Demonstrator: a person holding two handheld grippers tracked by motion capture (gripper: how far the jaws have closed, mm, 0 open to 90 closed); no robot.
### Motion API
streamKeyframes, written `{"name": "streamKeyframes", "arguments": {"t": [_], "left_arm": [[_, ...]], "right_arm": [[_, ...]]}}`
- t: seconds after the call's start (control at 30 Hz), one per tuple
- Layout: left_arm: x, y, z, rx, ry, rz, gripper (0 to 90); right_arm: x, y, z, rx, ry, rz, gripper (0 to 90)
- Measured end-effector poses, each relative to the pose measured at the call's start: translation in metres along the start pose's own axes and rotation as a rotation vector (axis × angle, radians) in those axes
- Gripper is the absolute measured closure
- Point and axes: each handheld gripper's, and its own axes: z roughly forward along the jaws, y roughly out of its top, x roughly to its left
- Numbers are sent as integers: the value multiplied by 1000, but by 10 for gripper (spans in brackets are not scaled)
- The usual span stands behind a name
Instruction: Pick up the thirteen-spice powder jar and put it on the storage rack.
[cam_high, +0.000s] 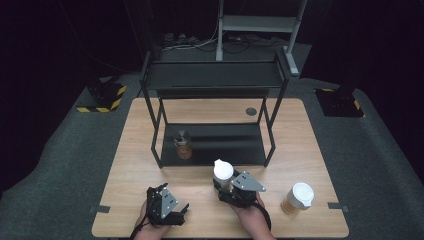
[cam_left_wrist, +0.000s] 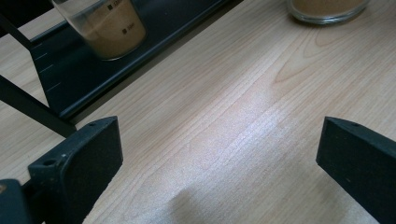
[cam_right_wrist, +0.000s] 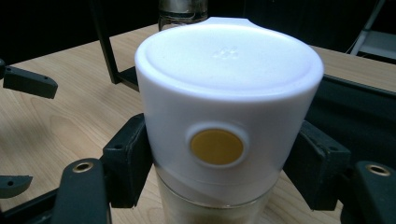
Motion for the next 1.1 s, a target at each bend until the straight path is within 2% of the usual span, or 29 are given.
{"name": "streamKeyframes", "arguments": {"t": [0.53, 0.63, 1.1], "left_arm": [[0, 1, 0, 3, 0, 0, 9], [0, 0, 0, 2, -3, 0, 9], [3, 0, 0, -3, -15, -3, 9]], "right_arm": [[2, 2, -2, -4, -16, 0, 301], [-1, 5, -3, -5, -15, 14, 301], [-4, 26, -4, -31, -14, -5, 301]]}}
